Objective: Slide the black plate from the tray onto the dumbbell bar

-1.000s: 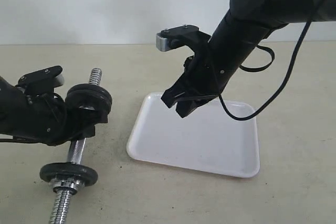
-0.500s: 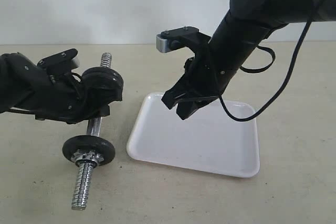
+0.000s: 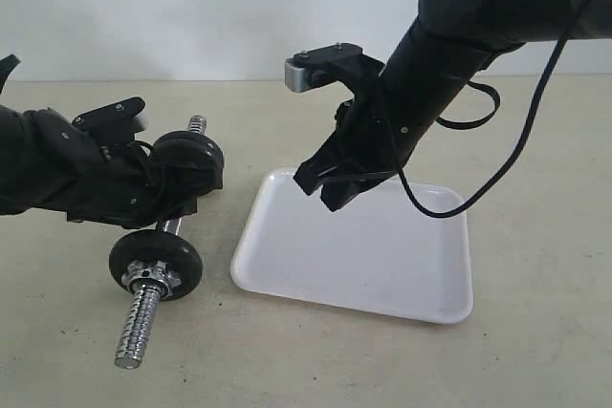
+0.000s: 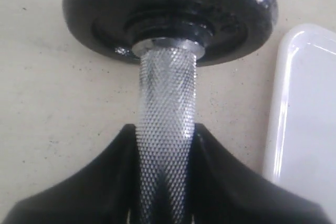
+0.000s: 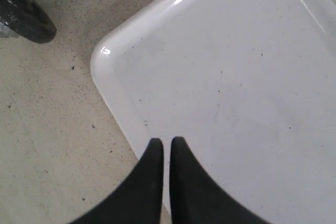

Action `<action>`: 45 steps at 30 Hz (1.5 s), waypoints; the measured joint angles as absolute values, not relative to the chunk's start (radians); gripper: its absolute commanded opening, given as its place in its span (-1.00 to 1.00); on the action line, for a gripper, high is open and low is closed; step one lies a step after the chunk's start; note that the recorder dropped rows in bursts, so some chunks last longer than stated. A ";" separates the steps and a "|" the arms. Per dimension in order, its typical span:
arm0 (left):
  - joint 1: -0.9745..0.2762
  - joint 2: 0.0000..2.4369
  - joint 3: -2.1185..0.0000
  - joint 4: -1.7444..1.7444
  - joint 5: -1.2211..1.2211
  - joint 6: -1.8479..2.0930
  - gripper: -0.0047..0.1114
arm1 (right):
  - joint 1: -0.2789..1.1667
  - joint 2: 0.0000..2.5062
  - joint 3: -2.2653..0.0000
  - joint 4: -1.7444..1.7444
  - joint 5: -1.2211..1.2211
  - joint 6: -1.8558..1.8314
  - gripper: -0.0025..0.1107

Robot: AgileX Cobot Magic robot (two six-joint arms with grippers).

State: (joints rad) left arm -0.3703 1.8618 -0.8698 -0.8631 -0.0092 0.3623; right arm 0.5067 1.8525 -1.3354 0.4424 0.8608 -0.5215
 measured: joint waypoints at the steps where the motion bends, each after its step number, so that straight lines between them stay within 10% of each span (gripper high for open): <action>1: -0.370 1.862 -0.870 -0.863 -0.012 0.362 -0.84 | 0.507 1.853 -1.335 0.442 0.861 -0.522 -0.96; 13: -0.370 1.862 -0.870 -0.843 -0.016 0.362 -0.82 | 0.507 1.853 -1.335 0.442 0.847 -0.522 -0.96; 22: -0.370 1.824 -0.901 -0.792 -0.120 0.364 -0.02 | 0.507 1.853 -1.335 0.442 0.847 -0.522 -0.96; 45: -0.370 1.810 -0.911 -0.789 -0.123 0.366 -0.02 | 0.507 1.853 -1.335 0.442 0.823 -0.522 -0.96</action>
